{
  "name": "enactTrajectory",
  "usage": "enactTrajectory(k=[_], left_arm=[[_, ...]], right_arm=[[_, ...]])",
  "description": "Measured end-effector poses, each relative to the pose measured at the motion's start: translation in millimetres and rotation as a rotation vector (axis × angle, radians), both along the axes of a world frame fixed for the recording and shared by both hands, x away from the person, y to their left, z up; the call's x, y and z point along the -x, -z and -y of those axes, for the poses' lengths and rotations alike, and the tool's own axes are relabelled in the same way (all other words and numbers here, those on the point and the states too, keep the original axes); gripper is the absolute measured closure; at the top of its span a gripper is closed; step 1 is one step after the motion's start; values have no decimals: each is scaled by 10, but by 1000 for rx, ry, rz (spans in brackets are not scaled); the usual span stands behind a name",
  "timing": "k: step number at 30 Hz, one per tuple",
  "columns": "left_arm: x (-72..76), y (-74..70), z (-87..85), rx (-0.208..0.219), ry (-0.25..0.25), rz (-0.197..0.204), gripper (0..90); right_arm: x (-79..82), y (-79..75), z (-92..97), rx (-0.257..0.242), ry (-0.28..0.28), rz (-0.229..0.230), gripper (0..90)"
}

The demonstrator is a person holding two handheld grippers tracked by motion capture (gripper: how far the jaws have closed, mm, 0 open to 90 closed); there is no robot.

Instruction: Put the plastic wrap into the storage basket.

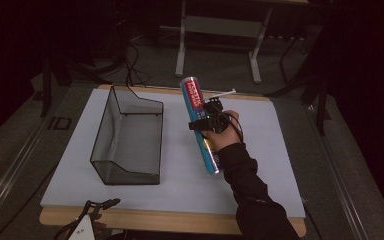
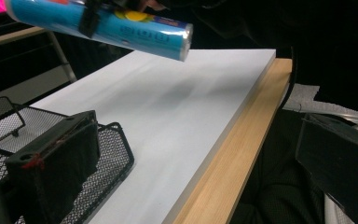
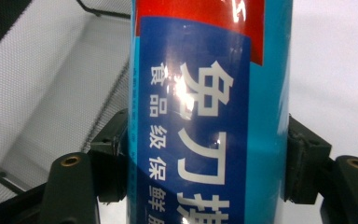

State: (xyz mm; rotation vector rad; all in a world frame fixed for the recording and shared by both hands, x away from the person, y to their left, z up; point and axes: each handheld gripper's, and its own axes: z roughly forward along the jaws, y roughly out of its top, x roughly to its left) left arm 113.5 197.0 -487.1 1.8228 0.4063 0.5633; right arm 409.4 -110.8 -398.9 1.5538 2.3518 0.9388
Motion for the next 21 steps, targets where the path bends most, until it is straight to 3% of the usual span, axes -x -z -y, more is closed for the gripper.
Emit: enactTrajectory(k=[11,21], left_arm=[[8,-7,-6,3,1,3,3],[21,-16,-13,13,3,7,3]], right_arm=[[-29,-287,-427,-68,-17,46,315],[-63,-374,-764,-94,-18,66,315]])
